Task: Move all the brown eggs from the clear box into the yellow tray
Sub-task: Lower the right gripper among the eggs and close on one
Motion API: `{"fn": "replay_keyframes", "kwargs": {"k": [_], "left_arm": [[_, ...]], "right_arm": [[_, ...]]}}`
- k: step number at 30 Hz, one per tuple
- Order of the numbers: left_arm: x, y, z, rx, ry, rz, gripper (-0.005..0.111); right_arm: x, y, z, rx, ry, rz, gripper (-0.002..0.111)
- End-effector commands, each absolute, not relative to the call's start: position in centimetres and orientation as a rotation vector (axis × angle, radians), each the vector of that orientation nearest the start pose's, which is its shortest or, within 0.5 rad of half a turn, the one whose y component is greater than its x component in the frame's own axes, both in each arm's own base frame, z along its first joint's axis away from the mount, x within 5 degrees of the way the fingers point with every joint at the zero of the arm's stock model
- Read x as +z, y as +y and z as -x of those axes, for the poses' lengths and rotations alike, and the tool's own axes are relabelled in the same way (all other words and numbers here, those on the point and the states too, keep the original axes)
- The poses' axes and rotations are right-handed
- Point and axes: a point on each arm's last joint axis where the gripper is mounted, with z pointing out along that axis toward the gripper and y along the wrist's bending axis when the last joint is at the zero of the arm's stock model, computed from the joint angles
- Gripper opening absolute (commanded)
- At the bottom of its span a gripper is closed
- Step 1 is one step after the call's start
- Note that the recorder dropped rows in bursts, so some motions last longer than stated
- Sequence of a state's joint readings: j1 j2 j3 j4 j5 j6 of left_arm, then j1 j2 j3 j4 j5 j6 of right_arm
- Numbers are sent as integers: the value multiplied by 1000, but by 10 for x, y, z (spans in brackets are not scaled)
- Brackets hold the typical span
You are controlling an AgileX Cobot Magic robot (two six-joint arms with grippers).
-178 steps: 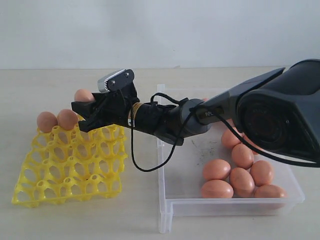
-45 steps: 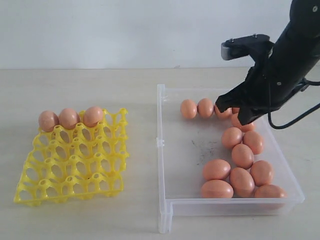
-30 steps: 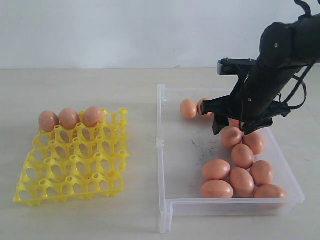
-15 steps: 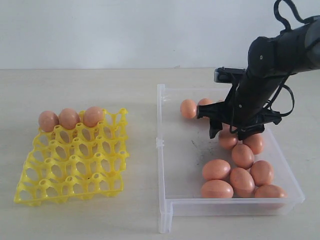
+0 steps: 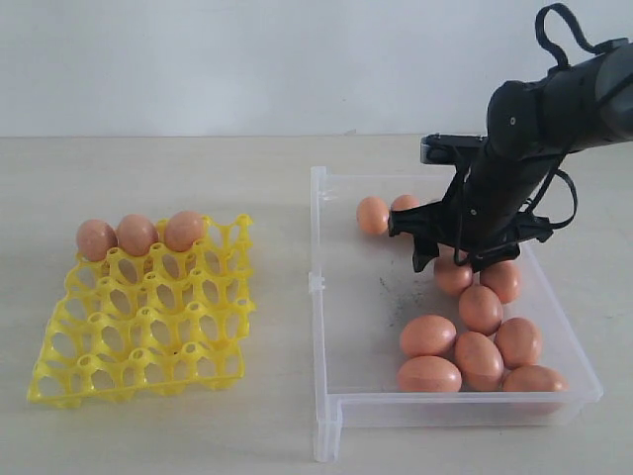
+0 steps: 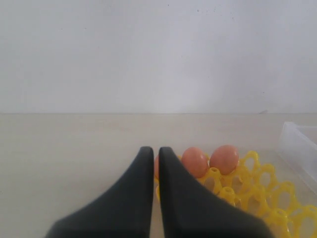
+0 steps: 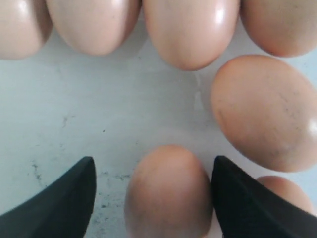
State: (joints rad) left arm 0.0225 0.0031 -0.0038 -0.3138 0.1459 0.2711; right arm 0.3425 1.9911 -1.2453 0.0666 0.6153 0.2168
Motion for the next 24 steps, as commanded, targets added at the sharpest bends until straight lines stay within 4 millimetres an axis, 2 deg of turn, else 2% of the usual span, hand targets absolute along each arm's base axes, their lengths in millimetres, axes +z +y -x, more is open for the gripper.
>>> {"fn": "replay_keyframes", "kwargs": {"k": [1,7,9,13,16,23,24], "left_arm": [[202,-2,-56,-49,1608,24,4],[202,-2,-56,-49,1608,24,4],[202,-2,-56,-49,1608,24,4],[202,-2,-56,-49,1608,24,4],[202,-2,-56,-49,1608,24,4],[202,-2,-56,-49,1608,24,4],[202,-2,-56,-49,1608,24,4]], "right_arm": [[129,129,-366,111,2898,183,61],[115,128,-367,72,2925,214,60],[116,128,-368,76,2916,214,55],[115,128,-367,77,2922,207,28],[115,127,-365,68,2943,211,1],[117,128,-368,77,2903,252,0],[117,128,-368,72,2898,299,0]]}}
